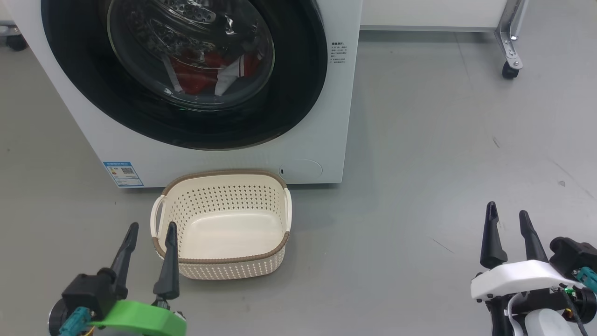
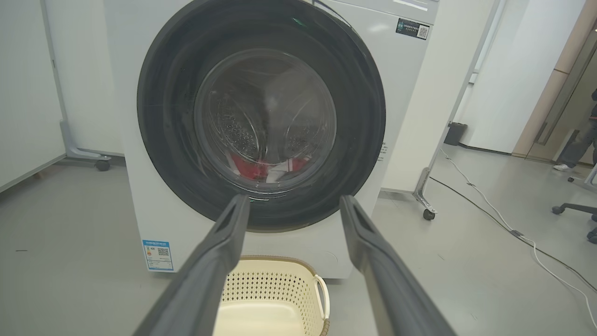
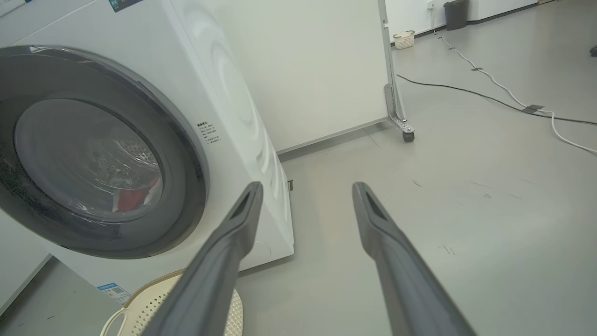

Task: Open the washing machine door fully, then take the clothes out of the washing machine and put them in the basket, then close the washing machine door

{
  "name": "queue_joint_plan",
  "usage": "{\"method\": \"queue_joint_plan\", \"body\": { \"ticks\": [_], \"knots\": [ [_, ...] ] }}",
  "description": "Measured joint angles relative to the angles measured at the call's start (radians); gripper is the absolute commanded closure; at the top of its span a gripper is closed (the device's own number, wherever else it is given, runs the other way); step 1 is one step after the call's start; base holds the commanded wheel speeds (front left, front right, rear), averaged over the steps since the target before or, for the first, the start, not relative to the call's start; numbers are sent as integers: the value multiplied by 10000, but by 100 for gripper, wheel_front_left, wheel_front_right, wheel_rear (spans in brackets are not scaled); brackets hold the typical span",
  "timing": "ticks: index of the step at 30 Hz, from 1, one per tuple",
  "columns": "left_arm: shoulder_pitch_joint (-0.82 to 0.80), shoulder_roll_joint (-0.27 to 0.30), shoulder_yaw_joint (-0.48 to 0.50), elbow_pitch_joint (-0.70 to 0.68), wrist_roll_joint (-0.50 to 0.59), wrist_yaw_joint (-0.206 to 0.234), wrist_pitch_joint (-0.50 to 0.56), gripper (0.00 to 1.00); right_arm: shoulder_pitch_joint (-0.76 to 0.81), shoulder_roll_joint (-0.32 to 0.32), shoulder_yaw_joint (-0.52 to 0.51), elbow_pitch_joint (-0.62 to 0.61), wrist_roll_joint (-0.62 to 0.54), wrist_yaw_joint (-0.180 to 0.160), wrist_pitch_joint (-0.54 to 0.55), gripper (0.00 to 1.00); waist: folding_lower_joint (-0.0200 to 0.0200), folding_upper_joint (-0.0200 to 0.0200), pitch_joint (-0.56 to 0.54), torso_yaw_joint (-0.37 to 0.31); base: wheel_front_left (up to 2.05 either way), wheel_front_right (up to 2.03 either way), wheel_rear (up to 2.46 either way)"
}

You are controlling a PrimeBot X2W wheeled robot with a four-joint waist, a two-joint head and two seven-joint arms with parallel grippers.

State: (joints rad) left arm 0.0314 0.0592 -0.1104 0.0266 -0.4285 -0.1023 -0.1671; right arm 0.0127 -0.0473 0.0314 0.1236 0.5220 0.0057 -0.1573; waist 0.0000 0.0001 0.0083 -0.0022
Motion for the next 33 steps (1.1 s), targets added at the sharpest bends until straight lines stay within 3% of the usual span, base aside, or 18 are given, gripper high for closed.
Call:
{"method": "queue_joint_plan", "body": {
  "ticks": [22,33],
  "knots": [
    [356,-38,-704,1053,3062,660,-821,0,114,-98,943,416,-3076,-303,-134,0,0,0,114,-19,0,0,0],
    [291,-48,-734,1277,3172,721,-848,0,69,-96,999,493,-3281,-351,-159,0,0,0,179,0,0,0,0]
  ]
}}
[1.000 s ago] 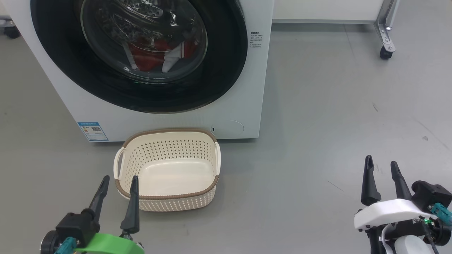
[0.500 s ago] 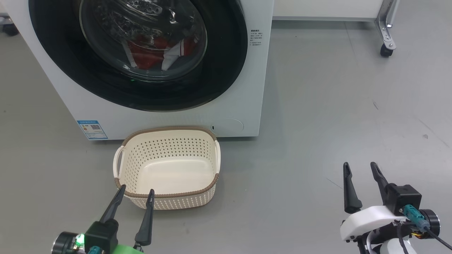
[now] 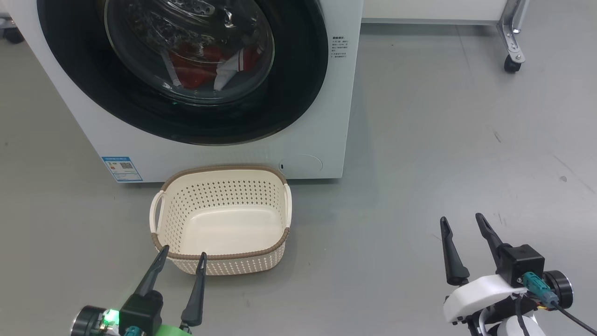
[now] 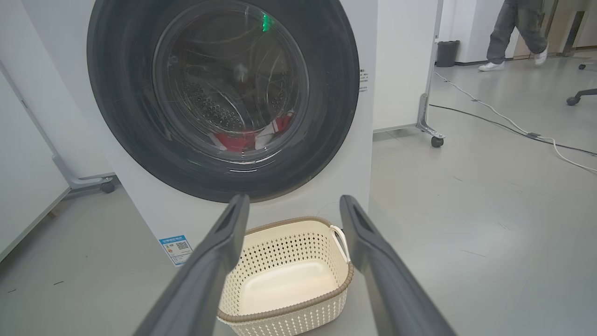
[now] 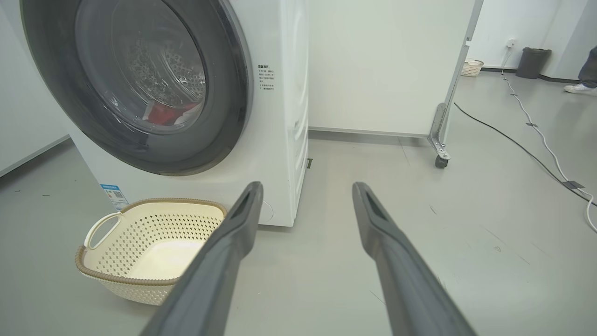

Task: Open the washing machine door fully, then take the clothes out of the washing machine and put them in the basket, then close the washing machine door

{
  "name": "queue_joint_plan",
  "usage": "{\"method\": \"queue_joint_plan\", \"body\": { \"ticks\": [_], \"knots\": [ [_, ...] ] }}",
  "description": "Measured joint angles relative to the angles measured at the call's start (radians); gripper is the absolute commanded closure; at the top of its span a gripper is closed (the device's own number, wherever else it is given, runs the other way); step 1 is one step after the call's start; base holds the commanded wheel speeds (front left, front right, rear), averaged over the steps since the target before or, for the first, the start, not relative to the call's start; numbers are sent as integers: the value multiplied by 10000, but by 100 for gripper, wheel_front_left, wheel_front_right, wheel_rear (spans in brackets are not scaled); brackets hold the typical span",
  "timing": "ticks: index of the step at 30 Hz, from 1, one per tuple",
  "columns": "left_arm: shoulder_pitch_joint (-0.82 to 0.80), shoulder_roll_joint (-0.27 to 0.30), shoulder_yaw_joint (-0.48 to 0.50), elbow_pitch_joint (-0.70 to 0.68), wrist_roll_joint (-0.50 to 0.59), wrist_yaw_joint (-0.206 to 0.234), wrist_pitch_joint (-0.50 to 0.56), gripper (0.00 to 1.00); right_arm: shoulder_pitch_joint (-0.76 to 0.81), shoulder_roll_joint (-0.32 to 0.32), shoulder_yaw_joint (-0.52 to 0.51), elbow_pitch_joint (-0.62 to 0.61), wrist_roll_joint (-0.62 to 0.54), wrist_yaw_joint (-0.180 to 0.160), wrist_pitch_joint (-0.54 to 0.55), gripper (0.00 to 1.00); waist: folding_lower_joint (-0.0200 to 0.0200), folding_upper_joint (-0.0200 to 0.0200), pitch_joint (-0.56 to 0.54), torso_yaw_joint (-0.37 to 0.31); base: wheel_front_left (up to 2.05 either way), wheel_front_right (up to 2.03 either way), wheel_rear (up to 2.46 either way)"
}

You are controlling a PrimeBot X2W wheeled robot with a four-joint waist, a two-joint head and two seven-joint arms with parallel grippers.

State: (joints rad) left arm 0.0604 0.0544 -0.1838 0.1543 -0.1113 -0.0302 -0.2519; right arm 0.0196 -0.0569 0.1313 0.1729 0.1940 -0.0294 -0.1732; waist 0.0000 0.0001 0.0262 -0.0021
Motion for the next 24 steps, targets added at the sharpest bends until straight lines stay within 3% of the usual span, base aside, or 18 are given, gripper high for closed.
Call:
{"method": "queue_joint_plan", "body": {
  "ticks": [24],
  "knots": [
    [-198,-35,50,311,-123,77,0,0,-109,4,6,307,69,-48,-180,0,0,0,-52,25,0,0,0]
  ]
}}
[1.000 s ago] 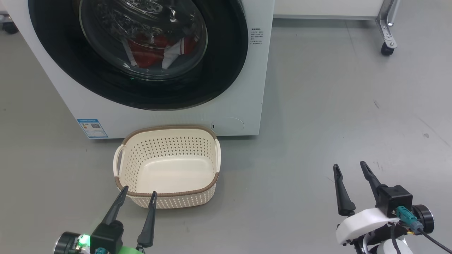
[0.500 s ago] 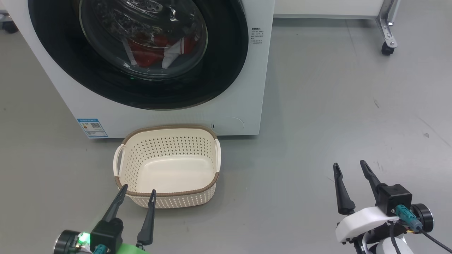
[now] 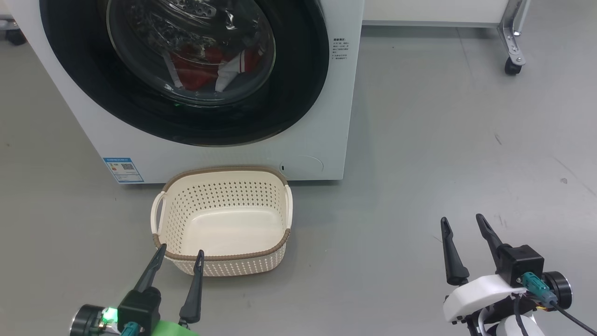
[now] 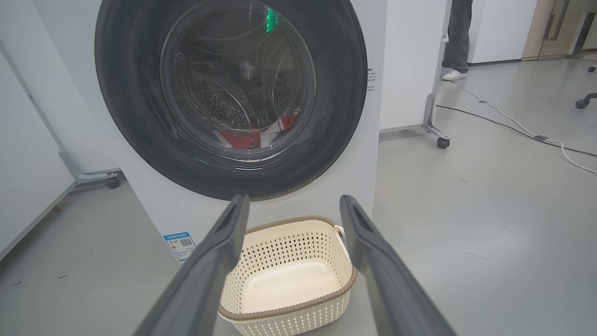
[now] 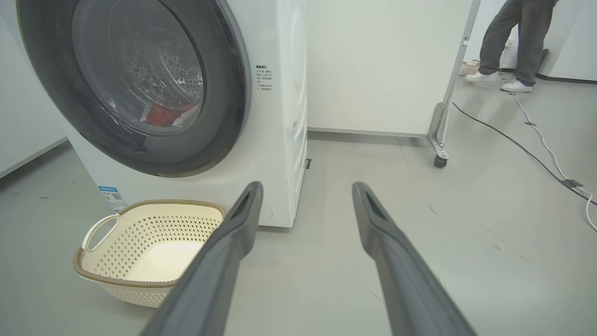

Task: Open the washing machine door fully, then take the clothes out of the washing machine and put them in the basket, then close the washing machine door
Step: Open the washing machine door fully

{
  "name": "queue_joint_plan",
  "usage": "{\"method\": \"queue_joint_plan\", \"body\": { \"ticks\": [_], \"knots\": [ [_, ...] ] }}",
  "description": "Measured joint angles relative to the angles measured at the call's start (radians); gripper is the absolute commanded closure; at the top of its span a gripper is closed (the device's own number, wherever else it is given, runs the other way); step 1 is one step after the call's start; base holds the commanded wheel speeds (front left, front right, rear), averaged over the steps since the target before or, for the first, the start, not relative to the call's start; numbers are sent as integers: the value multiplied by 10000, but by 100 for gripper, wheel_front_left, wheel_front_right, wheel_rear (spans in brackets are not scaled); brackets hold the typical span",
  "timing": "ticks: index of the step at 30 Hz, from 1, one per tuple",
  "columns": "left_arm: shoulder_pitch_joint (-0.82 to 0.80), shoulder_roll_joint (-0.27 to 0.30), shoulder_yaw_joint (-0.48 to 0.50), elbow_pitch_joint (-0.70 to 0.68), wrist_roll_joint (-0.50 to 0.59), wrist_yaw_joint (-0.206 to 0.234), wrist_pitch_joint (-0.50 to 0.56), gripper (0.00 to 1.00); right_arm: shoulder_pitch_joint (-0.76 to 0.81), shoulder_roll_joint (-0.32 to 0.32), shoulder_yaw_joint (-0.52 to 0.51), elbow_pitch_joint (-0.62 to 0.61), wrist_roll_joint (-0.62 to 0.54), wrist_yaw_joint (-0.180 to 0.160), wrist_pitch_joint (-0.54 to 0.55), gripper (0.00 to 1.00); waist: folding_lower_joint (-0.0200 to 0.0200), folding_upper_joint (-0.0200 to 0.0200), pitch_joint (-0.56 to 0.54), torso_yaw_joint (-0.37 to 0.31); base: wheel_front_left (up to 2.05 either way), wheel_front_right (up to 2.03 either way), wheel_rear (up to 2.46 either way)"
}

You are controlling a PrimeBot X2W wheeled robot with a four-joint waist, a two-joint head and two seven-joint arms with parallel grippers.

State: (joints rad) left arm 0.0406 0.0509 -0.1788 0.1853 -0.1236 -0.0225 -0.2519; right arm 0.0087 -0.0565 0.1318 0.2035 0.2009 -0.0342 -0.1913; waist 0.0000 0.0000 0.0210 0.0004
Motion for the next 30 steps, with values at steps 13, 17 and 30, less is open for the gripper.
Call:
{"method": "queue_joint_plan", "body": {
  "ticks": [13,17,30],
  "knots": [
    [-11,-4,-12,46,4,0,-2,0,-3,2,25,134,10,-38,-10,0,0,0,-7,29,0,0,0],
    [-13,-4,-12,50,4,0,-2,0,-6,-4,50,138,8,-38,-77,0,0,0,3,41,0,0,0],
    [-276,-15,-81,-19,2,0,-2,0,-80,35,-201,-176,863,136,-259,100,0,0,454,230,0,0,0]
  ]
}}
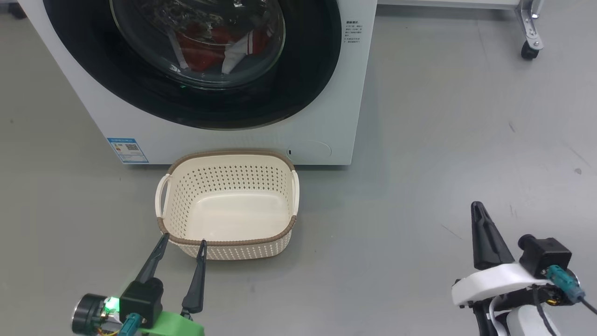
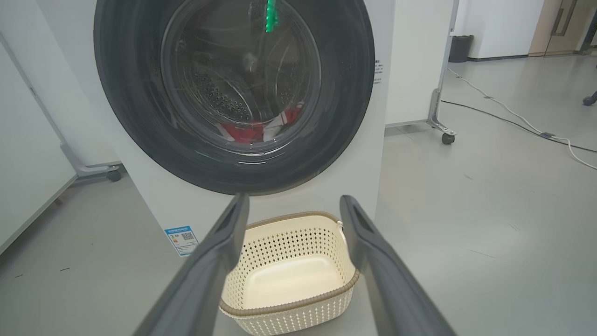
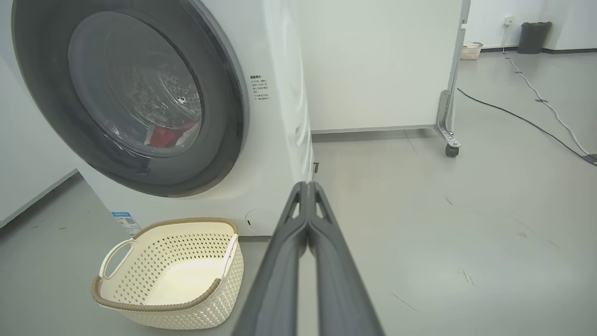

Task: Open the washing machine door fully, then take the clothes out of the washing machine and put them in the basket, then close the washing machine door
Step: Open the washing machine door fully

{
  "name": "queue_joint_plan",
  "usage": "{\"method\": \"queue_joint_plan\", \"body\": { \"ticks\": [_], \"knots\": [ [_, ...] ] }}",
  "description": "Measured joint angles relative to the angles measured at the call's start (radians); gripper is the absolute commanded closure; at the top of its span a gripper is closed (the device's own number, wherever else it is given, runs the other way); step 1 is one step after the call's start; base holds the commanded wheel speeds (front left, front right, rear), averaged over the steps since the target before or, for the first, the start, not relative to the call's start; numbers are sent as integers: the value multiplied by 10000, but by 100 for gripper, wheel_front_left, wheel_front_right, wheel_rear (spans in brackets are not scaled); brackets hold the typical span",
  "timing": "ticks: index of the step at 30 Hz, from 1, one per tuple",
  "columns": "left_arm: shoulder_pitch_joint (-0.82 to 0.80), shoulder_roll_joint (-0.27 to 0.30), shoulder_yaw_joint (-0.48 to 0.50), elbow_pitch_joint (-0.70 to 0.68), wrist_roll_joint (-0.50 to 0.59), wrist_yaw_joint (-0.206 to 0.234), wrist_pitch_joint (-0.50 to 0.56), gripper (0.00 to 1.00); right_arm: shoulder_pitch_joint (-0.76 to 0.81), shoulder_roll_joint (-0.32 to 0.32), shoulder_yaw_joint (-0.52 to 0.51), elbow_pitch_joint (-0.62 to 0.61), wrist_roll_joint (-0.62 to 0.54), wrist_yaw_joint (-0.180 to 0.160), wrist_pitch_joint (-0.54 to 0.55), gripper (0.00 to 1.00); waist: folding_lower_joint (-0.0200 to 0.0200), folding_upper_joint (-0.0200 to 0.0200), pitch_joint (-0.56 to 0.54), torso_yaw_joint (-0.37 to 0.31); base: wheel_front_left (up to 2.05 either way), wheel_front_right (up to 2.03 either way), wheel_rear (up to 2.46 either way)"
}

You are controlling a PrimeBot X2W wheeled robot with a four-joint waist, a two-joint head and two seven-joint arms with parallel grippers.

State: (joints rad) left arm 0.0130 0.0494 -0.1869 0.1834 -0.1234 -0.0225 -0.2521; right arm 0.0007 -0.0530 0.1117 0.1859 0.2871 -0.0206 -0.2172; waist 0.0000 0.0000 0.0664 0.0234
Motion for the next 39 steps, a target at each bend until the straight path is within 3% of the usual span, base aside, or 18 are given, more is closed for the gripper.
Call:
{"method": "queue_joint_plan", "body": {
  "ticks": [7,11,19,23,39],
  "knots": [
    [-260,-10,-104,-100,0,-4,0,0,-686,90,-589,-293,2025,548,69,100,0,0,494,194,0,0,0],
    [-649,-19,-270,-163,0,-86,0,0,-1321,96,-1181,-297,3914,838,663,100,0,0,921,385,0,0,0],
    [-1145,-38,-456,-280,-25,-184,0,0,-3252,79,-1988,-364,5883,895,1973,100,0,0,1645,783,0,0,0],
    [-1397,-48,-560,-307,-77,-230,0,0,-4275,48,-2222,-399,6414,794,2725,100,0,0,2041,995,0,0,0],
    [-2340,-90,-1020,-380,-441,-272,0,0,-8324,-1231,-2537,201,7162,-274,5045,100,1,0,3705,1935,0,0,0]
  ]
}}
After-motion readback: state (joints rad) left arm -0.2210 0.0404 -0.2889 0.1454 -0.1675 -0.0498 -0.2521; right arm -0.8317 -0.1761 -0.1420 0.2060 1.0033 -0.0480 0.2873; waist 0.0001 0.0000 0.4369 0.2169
